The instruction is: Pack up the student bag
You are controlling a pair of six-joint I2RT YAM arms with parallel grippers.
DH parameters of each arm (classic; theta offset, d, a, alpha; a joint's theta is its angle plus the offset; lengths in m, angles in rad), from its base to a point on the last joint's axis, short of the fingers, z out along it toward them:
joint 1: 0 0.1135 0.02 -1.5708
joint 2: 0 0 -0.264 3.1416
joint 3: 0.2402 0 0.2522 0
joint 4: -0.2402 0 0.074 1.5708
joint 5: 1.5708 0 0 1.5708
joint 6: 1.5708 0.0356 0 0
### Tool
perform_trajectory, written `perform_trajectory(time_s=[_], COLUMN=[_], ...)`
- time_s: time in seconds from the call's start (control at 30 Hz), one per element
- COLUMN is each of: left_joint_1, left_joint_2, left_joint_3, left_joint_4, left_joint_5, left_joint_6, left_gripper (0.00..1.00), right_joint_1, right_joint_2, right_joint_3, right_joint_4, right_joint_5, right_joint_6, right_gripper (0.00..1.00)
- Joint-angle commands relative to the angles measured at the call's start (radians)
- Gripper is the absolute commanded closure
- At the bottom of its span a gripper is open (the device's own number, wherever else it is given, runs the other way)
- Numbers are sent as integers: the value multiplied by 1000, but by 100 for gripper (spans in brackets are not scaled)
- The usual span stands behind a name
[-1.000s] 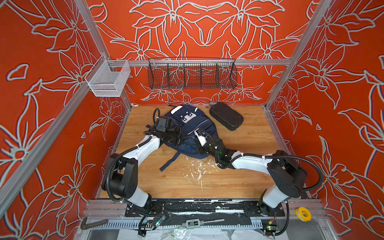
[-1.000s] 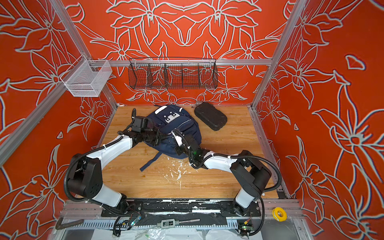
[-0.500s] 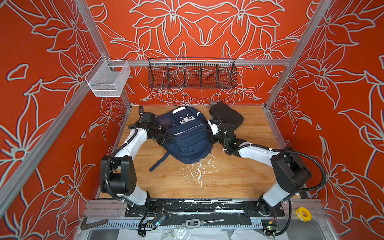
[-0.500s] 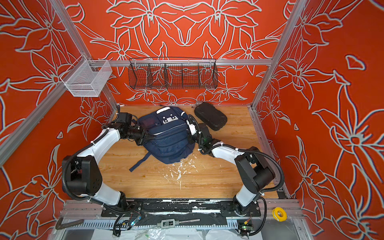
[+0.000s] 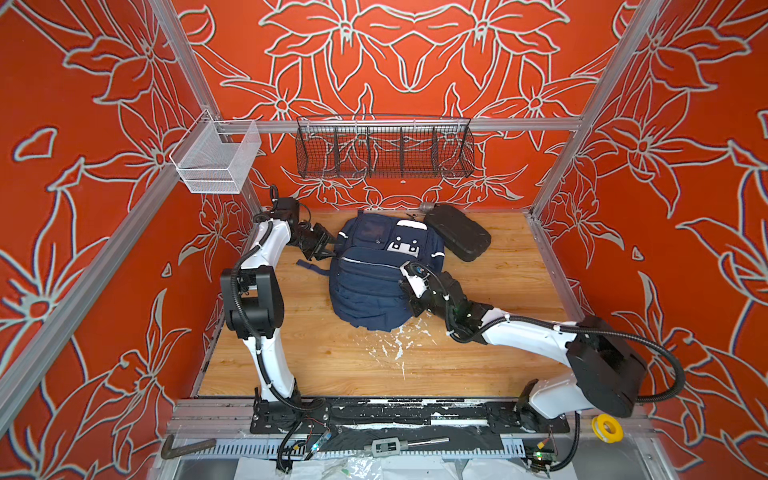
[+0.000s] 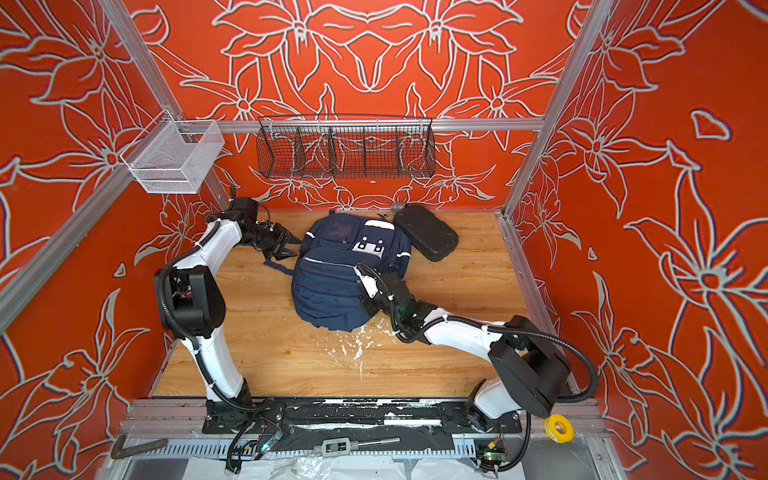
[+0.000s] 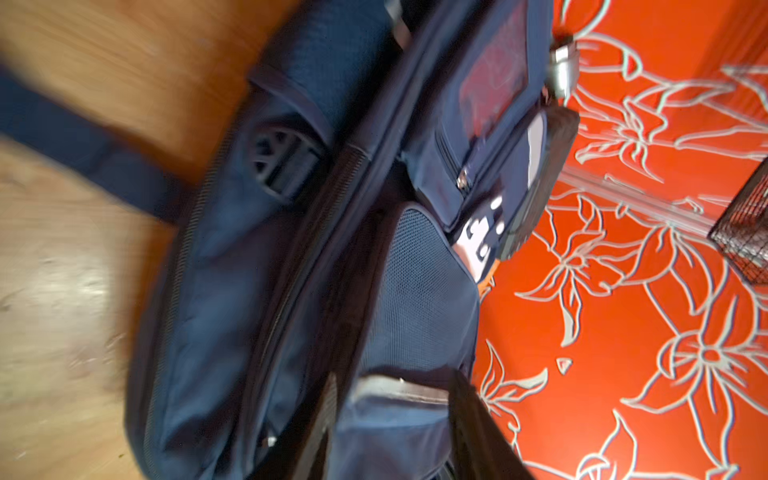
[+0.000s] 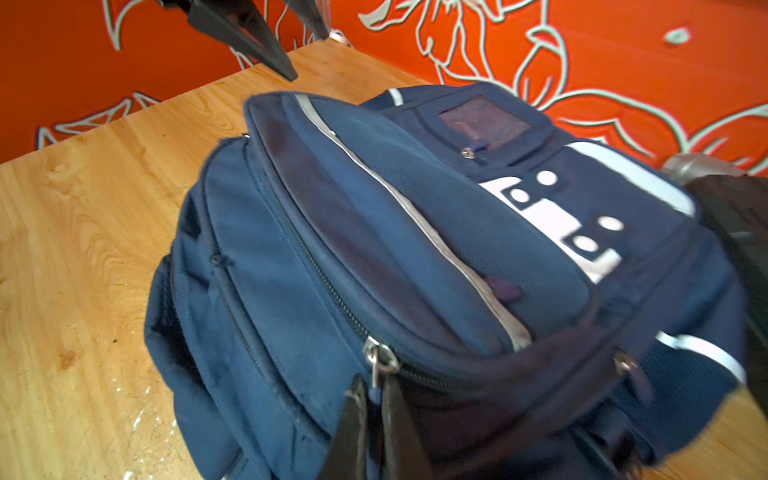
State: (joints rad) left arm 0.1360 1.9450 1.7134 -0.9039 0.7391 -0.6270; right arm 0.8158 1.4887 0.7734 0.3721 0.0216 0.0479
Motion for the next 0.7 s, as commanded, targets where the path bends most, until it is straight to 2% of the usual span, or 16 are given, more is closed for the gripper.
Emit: perform_trajectory(time_s=[0.0,0.07,0.13,0.23,0.37,0.43,0.57,0.67], left_joint_1=[-6,-41,-117,-222,-298,-334,-356,-389], left_joint_2=[-116,-195,-268,-324,-379,-377,-315,-260], left_joint_3=[-75,-170,-246,-337,-450,-474,-492,-411], left_joint_4=[-33,10,56,121,247,278,406,423], left_joint_5=[-44,-46,-71,-79,-66,-103,-96,-140], left_joint_6=[-55,-136,-227,-382,-566,-595,-663,-657], left_gripper=[50,48,45,44,44,43,43,44], right_joint_1=[11,12,11,13,13,13,13,15], right_joint_2=[49,70,86,86,78,75,69,74], right_joint_3=[66,73,76,71,51,42,34,25], right_joint_4=[88,109,113,113,117,126,132,138], right_joint_5=[17,2,-6,-15,-20,-21,-30,-41], right_joint_6=[39,48,50,43,45,49,53,64], right_gripper=[100,100,100,100,100,100,100,100])
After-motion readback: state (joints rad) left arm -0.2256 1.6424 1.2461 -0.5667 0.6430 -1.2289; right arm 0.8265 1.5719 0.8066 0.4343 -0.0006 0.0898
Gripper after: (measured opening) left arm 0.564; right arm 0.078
